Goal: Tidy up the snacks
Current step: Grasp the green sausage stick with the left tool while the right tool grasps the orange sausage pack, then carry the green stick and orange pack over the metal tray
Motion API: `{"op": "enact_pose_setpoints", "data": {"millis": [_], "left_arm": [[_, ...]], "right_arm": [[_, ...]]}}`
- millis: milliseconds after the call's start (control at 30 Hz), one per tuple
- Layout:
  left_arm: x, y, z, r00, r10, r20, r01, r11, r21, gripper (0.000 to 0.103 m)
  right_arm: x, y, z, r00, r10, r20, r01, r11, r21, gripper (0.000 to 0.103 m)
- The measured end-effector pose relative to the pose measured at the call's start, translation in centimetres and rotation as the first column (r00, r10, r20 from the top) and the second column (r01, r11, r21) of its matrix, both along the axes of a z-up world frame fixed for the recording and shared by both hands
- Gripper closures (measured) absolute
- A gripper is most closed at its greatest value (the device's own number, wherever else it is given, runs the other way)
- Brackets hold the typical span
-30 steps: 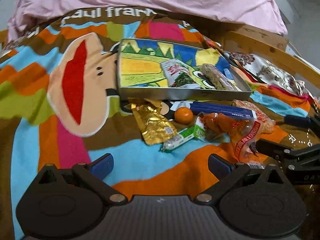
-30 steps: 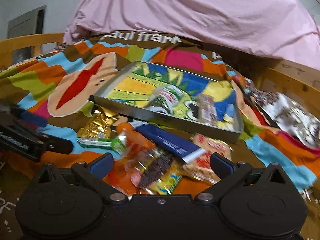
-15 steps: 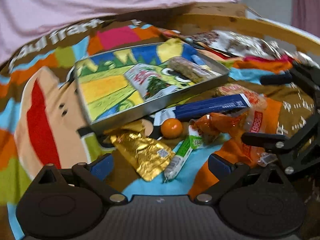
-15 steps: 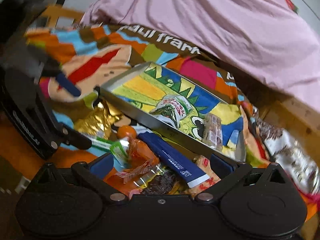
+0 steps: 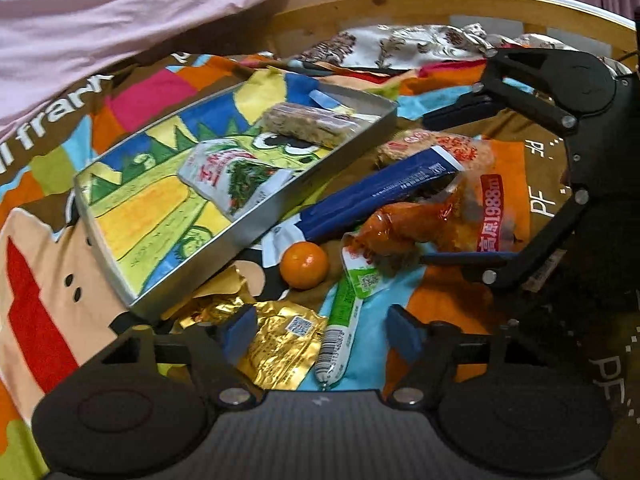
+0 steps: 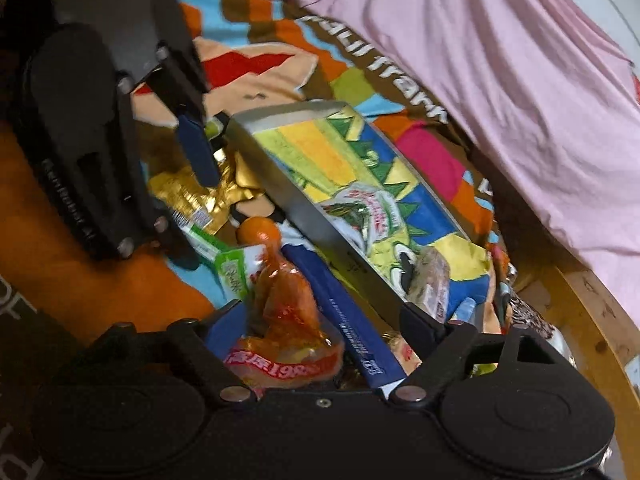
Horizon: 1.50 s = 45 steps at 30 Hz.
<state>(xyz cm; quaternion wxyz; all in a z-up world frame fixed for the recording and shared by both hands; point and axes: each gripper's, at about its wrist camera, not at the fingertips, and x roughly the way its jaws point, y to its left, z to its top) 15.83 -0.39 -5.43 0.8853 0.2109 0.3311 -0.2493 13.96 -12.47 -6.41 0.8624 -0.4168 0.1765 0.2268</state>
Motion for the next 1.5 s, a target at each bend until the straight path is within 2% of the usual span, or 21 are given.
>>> {"op": "enact_pose_setpoints", "data": {"millis": [67,233,300,367,400,467,600,800,900,1000,1067,1200,1267,1400,1467,1500], "left_arm": [[0.4,-0.2,-0.2,1.0,-0.015,-0.019,0.015,1.0,0.005,0.044],[1.4,-0.8,-0.8,0.997,-0.033,-0.068,0.035,0.999,0.026,0.051],[1.7,-0.9,-0.9,0.996,-0.028,-0.081,0.03,0.999,0.024,0.053],[2.1,-1.0,-0.9,0.995,-0.021,-0.103,0.022,1.0,0.015,0.06],[2.2,-1.0,-0.9,0.994,-0.016,-0.113,0.018,1.0,0.013,0.062],[2.3,-1.2,-0.9,0.991,-0.01,-0.135,0.011,1.0,0.01,0.072],[2.3,-1.6,-0.7,0.986,0.045,-0.158,-0.043,0.999,0.018,0.08],[1.5,-1.2,0.0,0.951,0.192,-0.242,-0.209,0.977,-0.048,0.081],[0.3,-0.8,0.6,0.916,0.276,-0.292,-0.313,0.946,-0.088,0.081],[-0.5,-0.3,1.0,0.889,0.311,-0.337,-0.371,0.92,-0.129,0.082],[-0.6,-0.2,0.8,0.881,0.316,-0.352,-0.383,0.913,-0.141,0.082],[0.1,-0.5,0.4,0.879,0.321,-0.352,-0.388,0.911,-0.14,0.079],[0.7,-0.7,0.2,0.885,0.316,-0.342,-0.378,0.916,-0.134,0.072],[1.6,-0.9,0.0,0.892,0.313,-0.327,-0.365,0.924,-0.113,0.07],[1.9,-1.1,-0.1,0.895,0.306,-0.324,-0.354,0.93,-0.101,0.072],[1.9,-1.1,-0.2,0.897,0.304,-0.319,-0.351,0.931,-0.098,0.072]], "right_arm": [[0.3,0.1,-0.3,1.0,0.002,-0.026,-0.003,1.0,-0.013,0.024],[0.4,0.1,-0.5,0.995,0.014,-0.098,-0.015,1.0,-0.009,0.047],[0.1,0.1,-0.6,0.996,0.021,-0.089,-0.022,1.0,-0.012,0.048],[0.1,-0.1,-0.5,0.995,0.019,-0.093,-0.019,1.0,0.002,0.05],[0.1,-0.2,-0.3,0.995,0.016,-0.095,-0.015,1.0,0.014,0.054],[0.0,-0.7,0.1,0.996,0.008,-0.09,-0.004,0.999,0.041,0.06],[0.0,-1.7,0.8,0.993,-0.014,-0.119,0.027,0.994,0.106,0.067],[-0.3,-4.1,2.4,0.967,-0.039,-0.251,0.109,0.956,0.271,0.068],[-0.9,-5.1,3.2,0.941,-0.037,-0.337,0.158,0.927,0.339,0.068],[-1.1,-5.6,3.2,0.922,-0.029,-0.387,0.181,0.914,0.363,0.068],[-1.2,-5.5,3.0,0.925,-0.026,-0.379,0.173,0.918,0.358,0.068],[-1.4,-4.7,2.6,0.95,-0.007,-0.314,0.113,0.94,0.322,0.061],[-1.2,-4.2,2.3,0.962,0.006,-0.275,0.078,0.954,0.291,0.059],[-0.7,-3.4,1.4,0.974,0.032,-0.222,0.02,0.973,0.23,0.047],[-0.3,-3.1,0.8,0.974,0.039,-0.223,0.007,0.98,0.201,0.047],[-0.2,-3.1,0.6,0.973,0.044,-0.227,0.002,0.98,0.199,0.05]]}}
